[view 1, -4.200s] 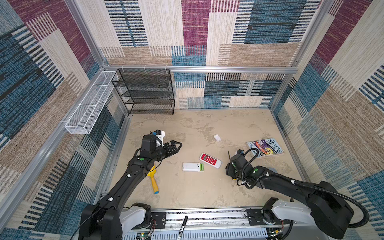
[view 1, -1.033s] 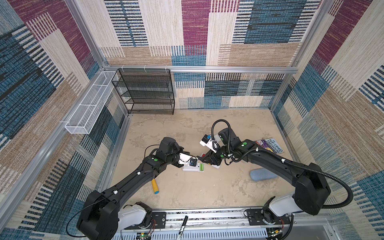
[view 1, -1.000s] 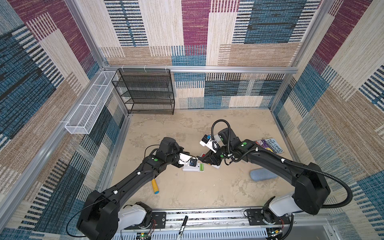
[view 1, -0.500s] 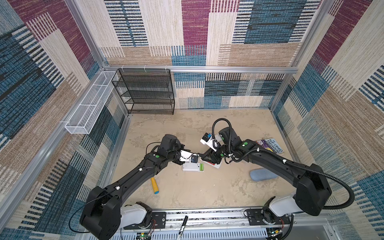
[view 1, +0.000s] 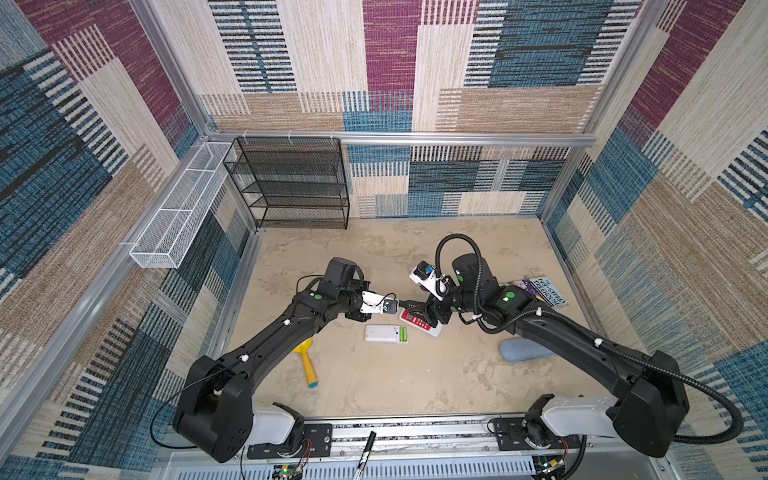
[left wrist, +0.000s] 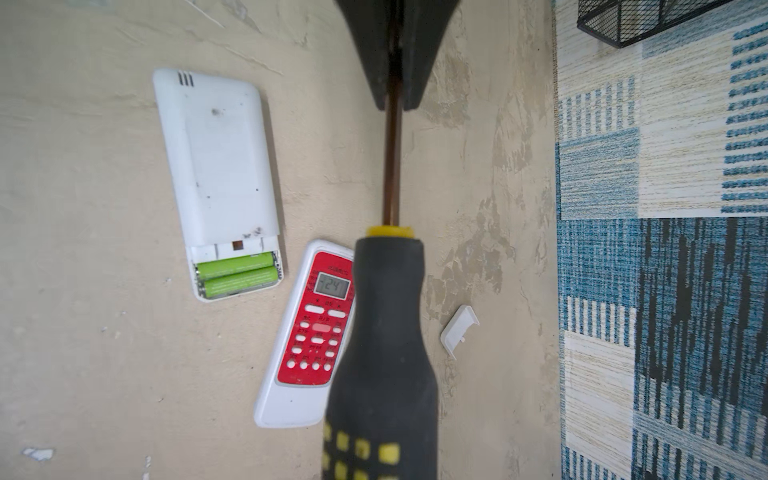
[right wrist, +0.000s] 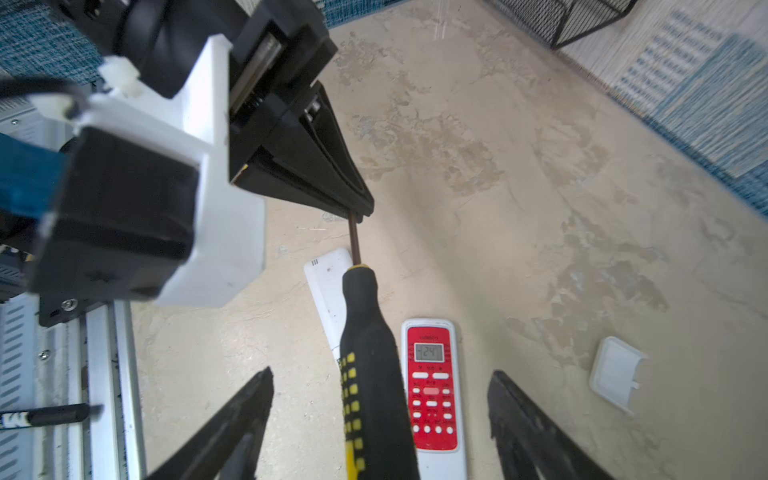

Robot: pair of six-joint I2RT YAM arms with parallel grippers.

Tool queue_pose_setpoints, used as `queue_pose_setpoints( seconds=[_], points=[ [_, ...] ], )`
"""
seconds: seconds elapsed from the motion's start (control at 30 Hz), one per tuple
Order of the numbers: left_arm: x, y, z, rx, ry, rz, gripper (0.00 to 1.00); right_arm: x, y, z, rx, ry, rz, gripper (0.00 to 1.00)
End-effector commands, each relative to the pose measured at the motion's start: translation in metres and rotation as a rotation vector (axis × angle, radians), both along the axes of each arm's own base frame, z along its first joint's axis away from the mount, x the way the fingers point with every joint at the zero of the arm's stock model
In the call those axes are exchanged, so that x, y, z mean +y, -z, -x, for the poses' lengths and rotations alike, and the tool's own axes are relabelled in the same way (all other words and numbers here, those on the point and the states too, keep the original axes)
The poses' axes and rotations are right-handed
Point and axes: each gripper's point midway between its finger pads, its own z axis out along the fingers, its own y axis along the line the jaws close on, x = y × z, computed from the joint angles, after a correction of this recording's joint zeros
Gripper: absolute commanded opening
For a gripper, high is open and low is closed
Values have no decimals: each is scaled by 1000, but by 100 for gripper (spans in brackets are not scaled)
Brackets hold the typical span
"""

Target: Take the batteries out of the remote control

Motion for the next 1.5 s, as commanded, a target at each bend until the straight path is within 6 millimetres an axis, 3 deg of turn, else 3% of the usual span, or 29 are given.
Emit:
queue_pose_setpoints(
  seconds=[0.0, 0.2, 0.3, 0.5, 0.87, 1.07, 1.47],
  points=[
    [0, 1, 9, 82, 21, 19, 0, -8, -16, -5, -218, -35, 31, 82],
    [3, 0, 18, 193, 55, 18, 0, -21, -40, 24, -584, -176, -7, 84],
    [2, -1, 23, 256, 75, 24, 0, -24, -42, 26, -683, -196, 8, 86],
    [-1, -2, 27, 295, 99, 35, 0, -16, -33, 17, -713, -221, 43, 84],
    [-2, -6, 30, 303, 123, 29, 0, 2, -19, 26, -641, -356, 24, 75],
    [-1, -6, 28, 295, 126, 19, 0, 6, -13, 28, -598, -378, 21, 64],
    [-2, -8, 27, 290, 140, 16, 0, 14, -1, 30, -529, -406, 15, 55]
  ],
)
